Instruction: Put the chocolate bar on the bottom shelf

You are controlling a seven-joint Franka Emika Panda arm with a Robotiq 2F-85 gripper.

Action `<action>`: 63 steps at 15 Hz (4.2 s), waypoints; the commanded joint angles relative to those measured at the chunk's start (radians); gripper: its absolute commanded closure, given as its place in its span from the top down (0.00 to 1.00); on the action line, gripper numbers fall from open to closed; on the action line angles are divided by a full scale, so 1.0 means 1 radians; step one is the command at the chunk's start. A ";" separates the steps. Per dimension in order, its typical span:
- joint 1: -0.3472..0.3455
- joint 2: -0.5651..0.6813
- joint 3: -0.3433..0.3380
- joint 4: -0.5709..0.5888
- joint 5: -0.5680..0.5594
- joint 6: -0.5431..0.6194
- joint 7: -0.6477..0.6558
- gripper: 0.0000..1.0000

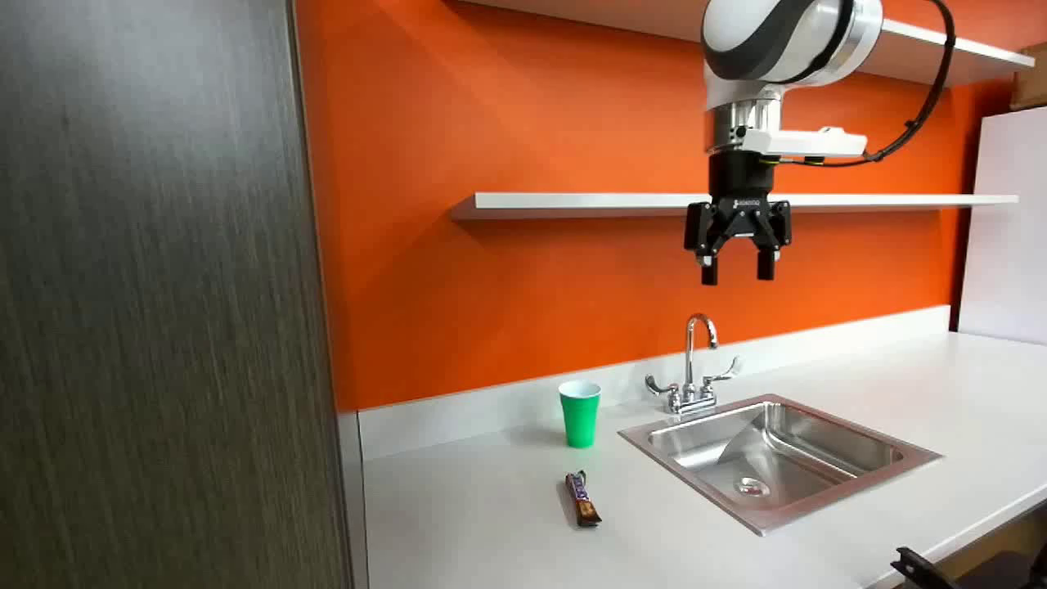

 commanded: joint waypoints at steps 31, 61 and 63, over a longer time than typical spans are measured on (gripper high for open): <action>0.104 0.559 0.188 0.155 0.092 0.345 0.340 1.00; 0.228 1.107 0.027 0.395 0.033 0.578 0.520 1.00; 0.232 1.116 0.026 0.397 0.033 0.579 0.521 1.00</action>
